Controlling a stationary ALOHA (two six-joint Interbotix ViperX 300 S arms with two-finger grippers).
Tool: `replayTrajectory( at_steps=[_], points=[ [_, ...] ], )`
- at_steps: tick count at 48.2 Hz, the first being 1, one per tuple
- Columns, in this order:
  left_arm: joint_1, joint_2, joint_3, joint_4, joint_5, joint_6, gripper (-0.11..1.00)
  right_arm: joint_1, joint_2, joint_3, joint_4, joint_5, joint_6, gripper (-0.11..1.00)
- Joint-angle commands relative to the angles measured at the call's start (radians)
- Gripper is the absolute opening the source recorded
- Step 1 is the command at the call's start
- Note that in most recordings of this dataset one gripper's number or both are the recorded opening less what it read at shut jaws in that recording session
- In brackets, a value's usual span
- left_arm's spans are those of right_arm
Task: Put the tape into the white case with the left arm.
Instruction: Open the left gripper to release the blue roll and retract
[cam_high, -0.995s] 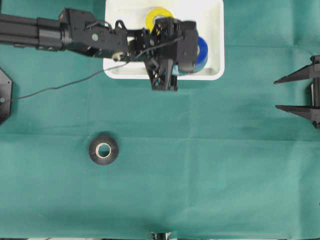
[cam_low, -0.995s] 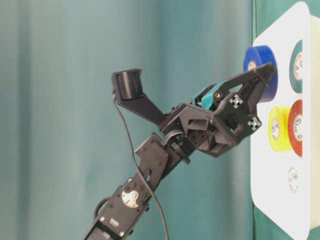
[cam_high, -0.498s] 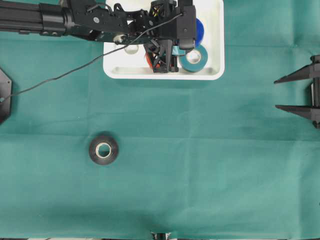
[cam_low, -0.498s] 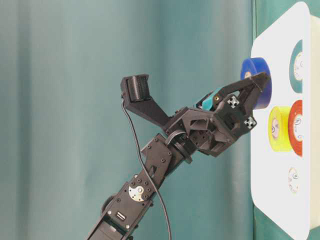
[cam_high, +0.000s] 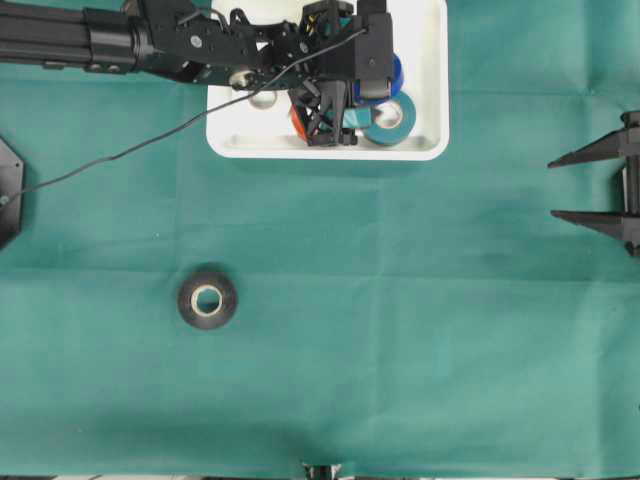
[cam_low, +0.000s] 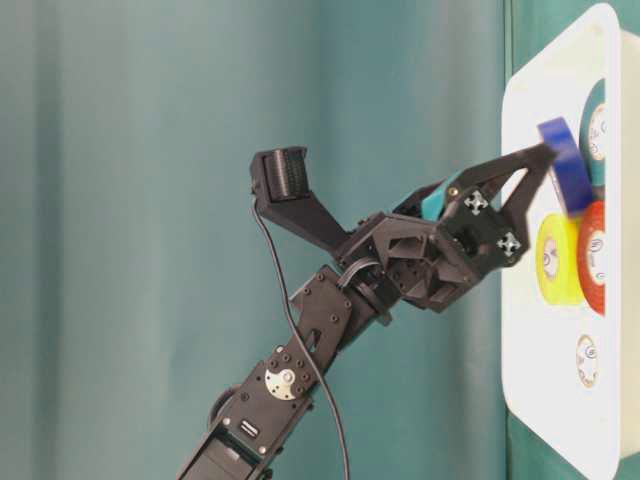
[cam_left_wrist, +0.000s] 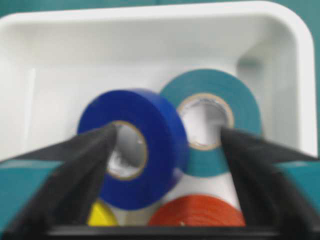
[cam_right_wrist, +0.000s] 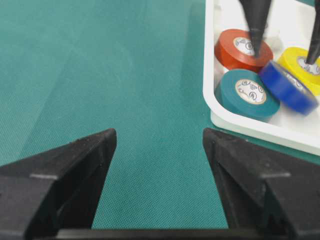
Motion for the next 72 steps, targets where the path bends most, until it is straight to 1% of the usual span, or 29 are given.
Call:
replayTrajectory(
  at_steps=[1,3,17,26,53,63,72],
  points=[
    [0.002,-0.031,-0.023,0.002,-0.005,-0.003,0.94,-0.002,0.005,-0.008,-0.002,-0.005,0.002,0.97],
    [0.002,-0.034,-0.021,0.002,-0.005,-0.002,0.97,0.000,0.005,-0.009,-0.002,-0.005,0.002,0.97],
    [-0.011,-0.063,0.011,0.002,-0.005,-0.005,0.96,-0.002,0.005,-0.009,-0.002,-0.005,0.002,0.97],
    [-0.032,-0.115,0.063,0.002,-0.005,-0.006,0.96,-0.002,0.006,-0.009,-0.002,-0.005,0.002,0.97],
    [-0.153,-0.341,0.314,-0.002,-0.014,-0.011,0.96,-0.002,0.006,-0.008,-0.002,-0.005,0.002,0.97],
    [-0.179,-0.420,0.413,-0.003,-0.021,-0.014,0.96,0.000,0.005,-0.008,-0.002,-0.005,0.002,0.97],
    [-0.196,-0.491,0.488,-0.002,-0.060,-0.014,0.96,0.000,0.005,-0.009,-0.002,-0.005,0.002,0.97]
  ],
)
